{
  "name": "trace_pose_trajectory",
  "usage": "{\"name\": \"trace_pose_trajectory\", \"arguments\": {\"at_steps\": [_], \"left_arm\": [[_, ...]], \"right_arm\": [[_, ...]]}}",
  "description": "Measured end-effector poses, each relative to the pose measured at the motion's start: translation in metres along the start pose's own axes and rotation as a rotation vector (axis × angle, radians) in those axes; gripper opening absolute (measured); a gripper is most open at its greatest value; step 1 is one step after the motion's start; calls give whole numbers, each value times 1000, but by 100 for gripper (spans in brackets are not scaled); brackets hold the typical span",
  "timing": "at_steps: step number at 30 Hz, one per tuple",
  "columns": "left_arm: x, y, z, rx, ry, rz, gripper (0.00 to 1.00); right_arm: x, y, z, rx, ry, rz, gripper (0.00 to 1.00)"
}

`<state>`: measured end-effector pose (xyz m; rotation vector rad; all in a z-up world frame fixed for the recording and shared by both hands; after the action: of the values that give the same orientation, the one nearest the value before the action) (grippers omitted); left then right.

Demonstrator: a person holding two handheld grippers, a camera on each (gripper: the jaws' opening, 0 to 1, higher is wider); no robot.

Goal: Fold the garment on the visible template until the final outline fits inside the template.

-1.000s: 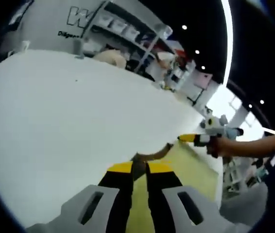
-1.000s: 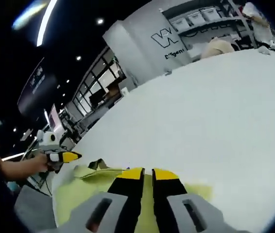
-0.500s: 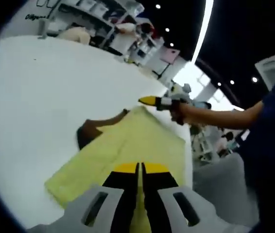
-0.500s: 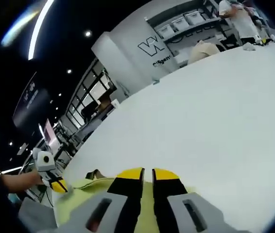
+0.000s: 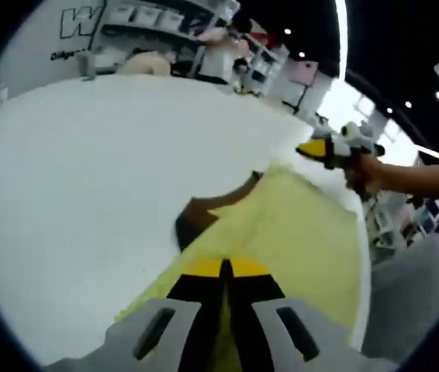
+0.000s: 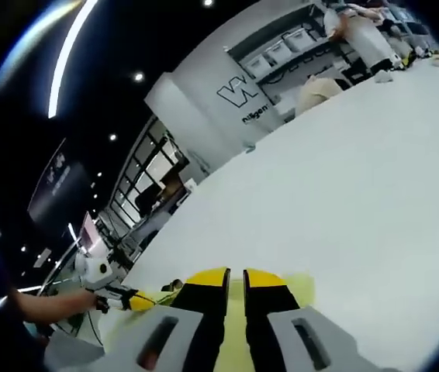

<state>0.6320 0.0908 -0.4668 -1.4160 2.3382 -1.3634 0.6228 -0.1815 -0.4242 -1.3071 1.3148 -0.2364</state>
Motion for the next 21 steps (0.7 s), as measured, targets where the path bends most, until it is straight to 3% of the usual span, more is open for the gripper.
{"name": "trace_pose_trajectory", "arguments": {"at_steps": [2, 4, 7, 8, 10, 11, 13, 14, 15, 17, 21], "left_arm": [[-11, -9, 1, 30, -54, -19, 0], [-27, -25, 0, 96, -108, -129, 0], [-22, -43, -4, 166, -34, -159, 0], [-9, -48, -9, 178, 7, -151, 0], [12, -47, -9, 150, 135, -80, 0], [26, -40, -9, 102, 192, -19, 0], [34, -35, -8, 70, 226, 3, 0], [56, -17, -7, -25, 330, 15, 0], [66, -9, -5, -62, 356, 22, 0], [71, -3, -3, -91, 364, 38, 0], [68, 12, 8, -130, 300, 117, 0]], "right_arm": [[4, 0, -4, 9, 9, 17, 4], [4, 2, -9, 12, 15, 30, 3], [0, 7, -14, 10, 19, 34, 3], [0, 8, -14, 9, 19, 34, 3], [0, 10, -17, 6, 20, 40, 3], [-1, 12, -20, 10, 22, 51, 3], [0, 13, -20, 12, 22, 59, 3], [0, 14, -21, 13, 22, 60, 3], [0, 14, -21, 13, 22, 61, 3], [-2, 16, -24, 14, 23, 63, 3], [-4, 16, -25, 18, 22, 71, 3]]}}
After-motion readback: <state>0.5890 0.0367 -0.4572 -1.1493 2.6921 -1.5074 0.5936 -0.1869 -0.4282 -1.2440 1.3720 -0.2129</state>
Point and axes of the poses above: the point that each gripper's makers call its tool centre point, and the gripper's own axes: z roughly forward along the fingers, x roughly to its right, y roughly out of its underside, the point moved 2 cm from there along -z, roughly backward along the fingers, and after that the axes turned 6 degrees about -z, right-handed, at the moved point
